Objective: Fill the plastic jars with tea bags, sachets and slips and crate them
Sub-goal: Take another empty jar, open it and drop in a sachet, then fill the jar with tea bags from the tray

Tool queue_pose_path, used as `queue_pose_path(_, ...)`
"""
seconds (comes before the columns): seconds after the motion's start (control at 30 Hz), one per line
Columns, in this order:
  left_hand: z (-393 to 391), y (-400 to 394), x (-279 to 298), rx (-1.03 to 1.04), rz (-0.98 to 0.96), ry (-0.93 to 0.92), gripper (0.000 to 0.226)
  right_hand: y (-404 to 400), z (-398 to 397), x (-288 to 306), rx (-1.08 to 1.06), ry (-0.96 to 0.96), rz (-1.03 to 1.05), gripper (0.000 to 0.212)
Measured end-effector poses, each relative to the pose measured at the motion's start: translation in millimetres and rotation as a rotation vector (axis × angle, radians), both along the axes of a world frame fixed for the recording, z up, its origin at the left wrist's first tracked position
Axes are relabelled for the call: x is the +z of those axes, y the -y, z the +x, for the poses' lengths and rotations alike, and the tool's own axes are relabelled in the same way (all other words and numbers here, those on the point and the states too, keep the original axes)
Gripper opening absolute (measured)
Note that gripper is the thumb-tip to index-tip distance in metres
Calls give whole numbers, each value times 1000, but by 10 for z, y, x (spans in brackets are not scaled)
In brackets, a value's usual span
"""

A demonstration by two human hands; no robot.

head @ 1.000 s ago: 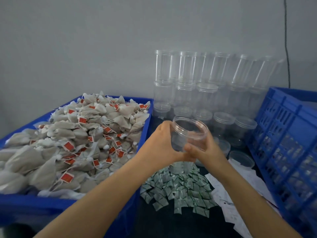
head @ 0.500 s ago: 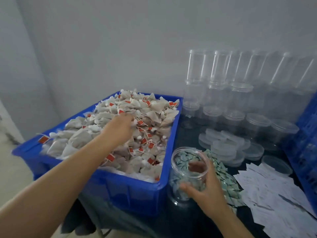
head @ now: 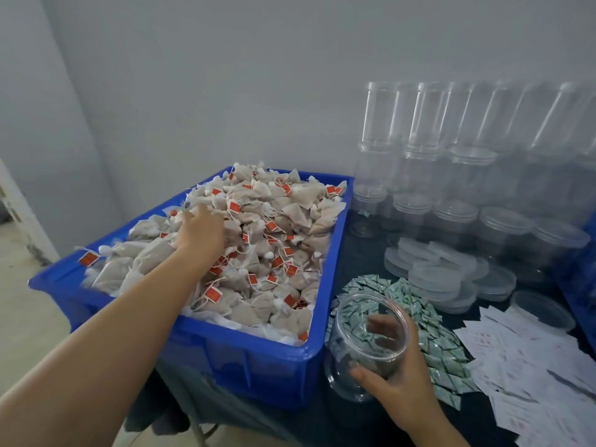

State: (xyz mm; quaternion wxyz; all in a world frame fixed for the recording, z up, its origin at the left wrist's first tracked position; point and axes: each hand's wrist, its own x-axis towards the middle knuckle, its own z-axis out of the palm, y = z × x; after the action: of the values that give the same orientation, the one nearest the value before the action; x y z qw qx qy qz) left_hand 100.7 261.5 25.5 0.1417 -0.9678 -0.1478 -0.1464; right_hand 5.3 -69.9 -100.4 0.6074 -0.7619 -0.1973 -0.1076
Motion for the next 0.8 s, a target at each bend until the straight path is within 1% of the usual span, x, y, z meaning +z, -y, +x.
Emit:
queue_pose_path(0.1, 30, -56, -1, -55, -63, 43, 23, 19, 29, -35, 6, -3, 20, 94)
queue_pose_path(0.2, 4, -92, -23, -100, -155, 68, 22, 19, 41, -54, 13, -3, 30, 95)
queue_pose_path(0.33, -23, -84, 8, -153, -132, 120, 21, 19, 54, -80, 23, -20, 52, 95)
queue_pose_path(0.47, -17, -80, 64, -160, -76, 96, 23, 23, 53, -89, 26, -23, 60, 95)
queue_pose_path(0.53, -4, -84, 105, -161, -110, 93, 24, 22, 55, -93, 27, -29, 65, 96)
queue_pose_path(0.6, 12, -85, 146, -166, -201, 129, 23, 19, 57, -92, 26, -34, 65, 96)
queue_pose_path(0.73, 9, -136, 239, -217, -570, 264, 14, 14, 51, -87, 23, -29, 71, 95)
queue_pose_path(0.8, -24, -140, 338, -233, -673, 350, 13, 15, 50, -85, 25, -24, 72, 95)
